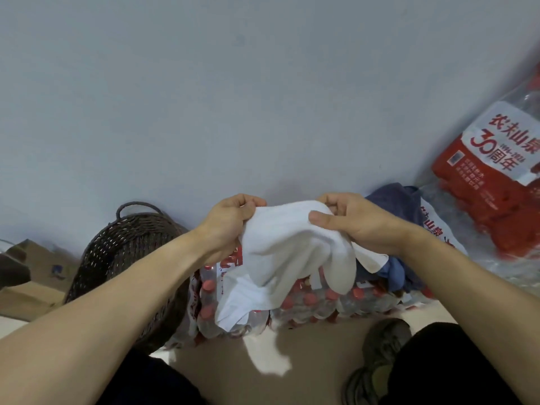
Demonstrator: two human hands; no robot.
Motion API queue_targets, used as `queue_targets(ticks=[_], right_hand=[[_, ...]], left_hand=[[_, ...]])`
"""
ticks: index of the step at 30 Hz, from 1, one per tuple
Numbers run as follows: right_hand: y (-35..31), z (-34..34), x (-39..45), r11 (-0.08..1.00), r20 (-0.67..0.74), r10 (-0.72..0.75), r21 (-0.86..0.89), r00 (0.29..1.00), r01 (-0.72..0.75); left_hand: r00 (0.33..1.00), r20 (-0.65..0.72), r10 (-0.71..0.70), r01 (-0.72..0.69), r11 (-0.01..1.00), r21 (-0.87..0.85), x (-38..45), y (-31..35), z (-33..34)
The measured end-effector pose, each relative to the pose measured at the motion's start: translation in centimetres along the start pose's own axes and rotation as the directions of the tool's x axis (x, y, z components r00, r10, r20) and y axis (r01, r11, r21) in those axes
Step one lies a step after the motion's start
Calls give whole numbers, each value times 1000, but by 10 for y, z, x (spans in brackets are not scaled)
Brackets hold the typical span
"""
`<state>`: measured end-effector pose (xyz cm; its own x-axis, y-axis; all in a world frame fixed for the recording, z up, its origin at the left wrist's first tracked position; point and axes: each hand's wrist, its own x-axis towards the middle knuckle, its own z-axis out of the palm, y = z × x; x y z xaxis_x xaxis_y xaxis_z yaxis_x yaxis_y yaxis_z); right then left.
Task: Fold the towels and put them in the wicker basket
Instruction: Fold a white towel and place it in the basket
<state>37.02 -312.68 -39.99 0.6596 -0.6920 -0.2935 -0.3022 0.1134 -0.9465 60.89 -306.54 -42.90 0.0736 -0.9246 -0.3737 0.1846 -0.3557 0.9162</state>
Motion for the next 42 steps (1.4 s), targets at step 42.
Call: queue_targets(ticks=[42], right_hand=[[18, -27, 27, 976, -614, -210, -176, 761, 127]], left_hand=[[971, 220, 94, -167, 924, 343, 34, -27, 14]])
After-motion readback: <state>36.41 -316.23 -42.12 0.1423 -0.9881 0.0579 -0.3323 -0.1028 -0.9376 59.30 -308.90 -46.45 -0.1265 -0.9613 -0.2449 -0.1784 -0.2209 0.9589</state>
